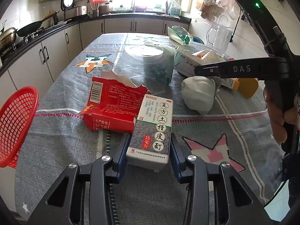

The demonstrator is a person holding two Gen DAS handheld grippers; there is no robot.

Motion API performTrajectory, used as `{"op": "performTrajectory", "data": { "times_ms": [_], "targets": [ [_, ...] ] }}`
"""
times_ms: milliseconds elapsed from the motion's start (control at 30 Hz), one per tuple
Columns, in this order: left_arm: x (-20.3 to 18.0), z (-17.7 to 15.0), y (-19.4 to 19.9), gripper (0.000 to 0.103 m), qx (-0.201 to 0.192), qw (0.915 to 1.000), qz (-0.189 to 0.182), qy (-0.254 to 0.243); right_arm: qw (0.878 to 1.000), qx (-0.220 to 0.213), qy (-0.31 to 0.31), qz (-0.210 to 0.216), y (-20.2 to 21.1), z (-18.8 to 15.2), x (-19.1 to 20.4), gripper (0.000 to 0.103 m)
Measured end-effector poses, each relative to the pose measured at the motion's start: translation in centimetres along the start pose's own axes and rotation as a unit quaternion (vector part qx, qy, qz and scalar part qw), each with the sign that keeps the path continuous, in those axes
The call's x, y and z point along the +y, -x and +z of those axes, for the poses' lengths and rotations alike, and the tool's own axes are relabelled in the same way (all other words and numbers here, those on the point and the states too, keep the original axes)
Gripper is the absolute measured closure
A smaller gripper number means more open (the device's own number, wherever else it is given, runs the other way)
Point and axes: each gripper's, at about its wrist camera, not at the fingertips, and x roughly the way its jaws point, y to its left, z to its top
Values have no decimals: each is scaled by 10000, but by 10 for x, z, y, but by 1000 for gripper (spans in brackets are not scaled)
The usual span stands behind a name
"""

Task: Collect trash
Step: 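Lift the medicine box with the left gripper while the right gripper grasps a white box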

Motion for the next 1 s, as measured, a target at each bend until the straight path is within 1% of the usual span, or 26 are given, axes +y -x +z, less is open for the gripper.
{"op": "performTrajectory", "data": {
  "times_ms": [33,100,200,300,400,433,467,500,533,600,667,700,733,800,867,900,933,967,1000],
  "targets": [
    [-1,-1,1,65,-32,10000,-4,-18,9999,-43,-95,57,3,-2,-3,77],
    [-1,-3,5,69,-114,9999,-34,-19,9991,-115,-321,250,10,-8,-10,84],
    [-1,-4,13,69,-255,9996,-123,17,9950,-339,-775,539,29,-23,-20,84],
    [-2,-5,18,69,-307,9994,-128,33,9895,-636,-1052,762,47,-38,-22,84],
    [-3,-4,20,69,-298,9995,-104,25,9872,-762,-1130,824,56,-47,-18,84],
    [-3,-4,20,69,-290,9995,-96,36,9889,-776,-1031,733,57,-48,-15,84],
    [-3,-4,20,69,-275,9996,-95,38,9913,-794,-897,544,57,-47,-11,84],
    [-3,-5,19,69,-258,9996,-88,30,9926,-812,-817,373,57,-46,-8,77],
    [-3,-5,19,69,-250,9997,-72,23,9930,-789,-805,342,58,-46,-8,58],
    [-4,-5,19,69,-227,9997,-84,15,9919,-841,-843,437,56,-40,-10,42],
    [-6,-6,18,69,-224,9997,-82,-14,9925,-844,-809,356,52,-33,-14,43],
    [-6,-5,18,69,-228,9997,-76,-28,9933,-772,-800,327,46,-27,-15,44],
    [-7,-5,17,69,-228,9997,-78,-43,9933,-722,-820,379,42,-24,-17,49],
    [-7,-5,16,69,-225,9997,-92,-39,9937,-564,-809,526,31,-16,-19,53],
    [-6,-4,16,69,-229,9997,-103,-27,9954,-420,-744,426,17,-11,-17,68],
    [-6,-4,16,69,-241,9997,-98,-23,9957,-308,-767,407,9,-10,-18,85],
    [-6,-4,17,69,-251,9996,-98,-27,9953,-204,-847,420,3,-12,-20,87],
    [-5,-4,18,69,-274,9996,-96,-33,9943,-194,-950,434,1,-14,-23,87],
    [-5,-4,21,69,-328,9994,-82,-39,9929,-271,-1057,475,3,-17,-26,88]
  ]
}}
